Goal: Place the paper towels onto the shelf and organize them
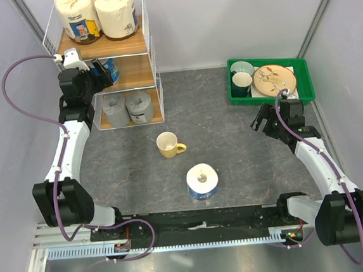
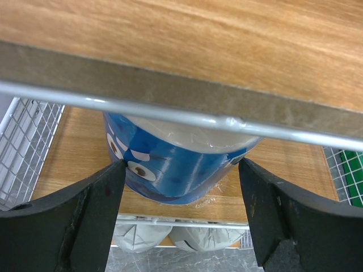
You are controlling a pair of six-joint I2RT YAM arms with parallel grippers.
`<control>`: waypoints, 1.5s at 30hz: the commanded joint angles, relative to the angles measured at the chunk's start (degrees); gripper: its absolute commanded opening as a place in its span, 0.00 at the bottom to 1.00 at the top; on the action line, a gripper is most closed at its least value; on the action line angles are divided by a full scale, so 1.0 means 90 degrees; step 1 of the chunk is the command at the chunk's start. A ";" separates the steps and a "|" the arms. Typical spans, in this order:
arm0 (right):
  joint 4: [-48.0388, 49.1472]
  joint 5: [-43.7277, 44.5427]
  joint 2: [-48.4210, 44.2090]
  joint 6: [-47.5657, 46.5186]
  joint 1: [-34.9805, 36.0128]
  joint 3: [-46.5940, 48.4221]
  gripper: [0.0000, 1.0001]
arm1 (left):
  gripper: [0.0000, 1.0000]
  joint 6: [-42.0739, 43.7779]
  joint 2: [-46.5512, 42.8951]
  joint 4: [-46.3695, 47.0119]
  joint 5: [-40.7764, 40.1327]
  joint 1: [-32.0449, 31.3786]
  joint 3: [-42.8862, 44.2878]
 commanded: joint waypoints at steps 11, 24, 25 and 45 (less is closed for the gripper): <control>0.0144 -0.0037 0.0114 -0.0014 -0.0023 0.0251 0.98 | 0.89 -0.0716 -0.0915 -0.0087 0.0021 -0.0005 -0.0052; 0.0475 -0.0525 0.0387 0.0268 -0.0013 0.0290 0.98 | 0.92 -0.1293 -0.2333 -0.1864 0.0013 -0.1474 -0.1028; 0.0505 -0.0535 0.0416 0.0269 -0.0023 0.0300 0.98 | 0.92 -0.1274 -0.2430 -0.1884 -0.0123 -0.1789 -0.1097; 0.0710 -0.0623 0.0387 0.0464 -0.0023 0.0076 0.98 | 0.88 -0.2397 -0.1808 -0.3260 -0.0730 -0.6400 -0.1889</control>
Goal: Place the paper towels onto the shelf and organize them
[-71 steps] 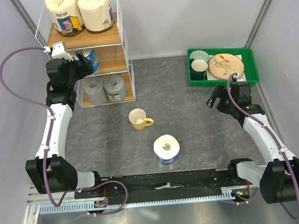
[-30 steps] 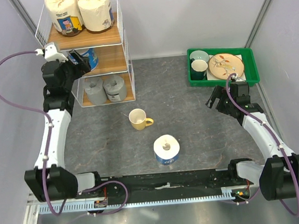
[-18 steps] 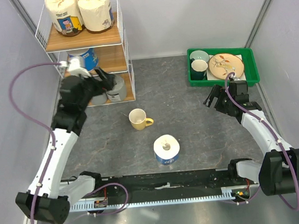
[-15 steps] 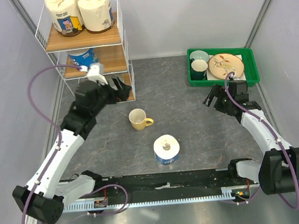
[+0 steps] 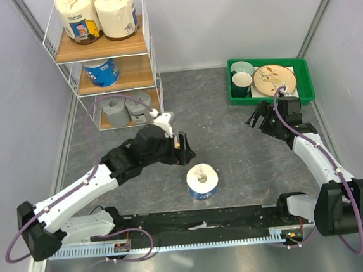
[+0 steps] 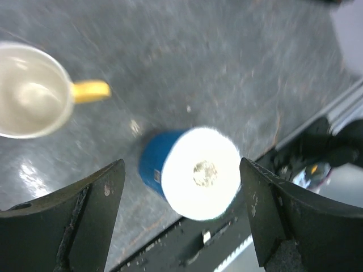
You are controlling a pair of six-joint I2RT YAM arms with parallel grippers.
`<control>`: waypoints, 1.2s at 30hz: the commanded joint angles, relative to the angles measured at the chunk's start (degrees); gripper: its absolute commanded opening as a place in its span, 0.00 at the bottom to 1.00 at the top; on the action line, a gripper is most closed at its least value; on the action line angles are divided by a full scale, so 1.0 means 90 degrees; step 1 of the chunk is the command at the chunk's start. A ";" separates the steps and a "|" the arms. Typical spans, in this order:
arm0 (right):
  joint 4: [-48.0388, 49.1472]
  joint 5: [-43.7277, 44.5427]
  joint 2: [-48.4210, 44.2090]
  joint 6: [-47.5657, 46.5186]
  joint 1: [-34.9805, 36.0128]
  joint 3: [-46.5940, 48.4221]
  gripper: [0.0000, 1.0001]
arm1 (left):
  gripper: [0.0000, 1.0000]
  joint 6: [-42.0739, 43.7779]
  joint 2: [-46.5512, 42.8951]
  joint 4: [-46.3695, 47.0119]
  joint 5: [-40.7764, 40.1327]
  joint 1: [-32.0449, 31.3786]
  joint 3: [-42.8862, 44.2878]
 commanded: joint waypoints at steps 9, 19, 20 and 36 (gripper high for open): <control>0.0285 -0.0079 -0.0186 0.0110 -0.0023 -0.0158 0.98 | 0.88 -0.0506 0.0821 -0.0435 -0.0589 -0.1181 -0.0249; 0.0285 -0.0079 -0.0225 0.0100 -0.0013 -0.0100 0.98 | 0.88 -0.0263 0.1494 -0.0025 -0.0403 -0.1376 -0.0386; 0.0285 -0.0060 -0.0225 0.0090 -0.0023 -0.0110 0.98 | 0.88 -0.0253 0.1533 0.0014 -0.0413 -0.1376 -0.0396; 0.0246 0.0018 -0.0245 0.0051 -0.0023 -0.0119 0.98 | 0.87 -0.0389 0.1515 0.0239 -0.0569 -0.1376 -0.0454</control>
